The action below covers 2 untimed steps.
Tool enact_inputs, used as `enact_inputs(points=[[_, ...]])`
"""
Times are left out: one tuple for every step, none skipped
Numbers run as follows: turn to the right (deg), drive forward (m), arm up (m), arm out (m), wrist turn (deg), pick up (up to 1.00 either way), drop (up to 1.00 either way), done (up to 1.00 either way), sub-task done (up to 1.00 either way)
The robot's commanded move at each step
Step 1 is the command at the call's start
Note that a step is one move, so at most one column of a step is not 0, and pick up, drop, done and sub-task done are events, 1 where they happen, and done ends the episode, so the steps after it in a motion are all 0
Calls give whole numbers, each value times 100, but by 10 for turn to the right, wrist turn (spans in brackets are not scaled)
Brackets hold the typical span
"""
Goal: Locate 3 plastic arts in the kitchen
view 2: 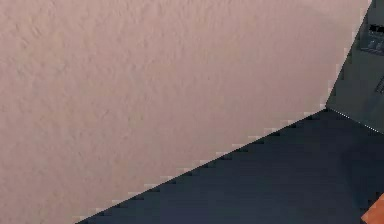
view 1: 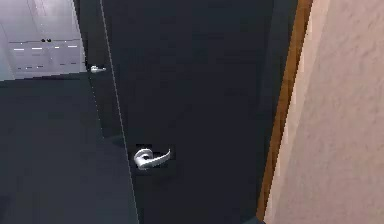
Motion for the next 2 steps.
enact_inputs(points=[[-120,0,0,0,0,0,0,0,0],[0,10,0,0,0,0,0,0,0]])
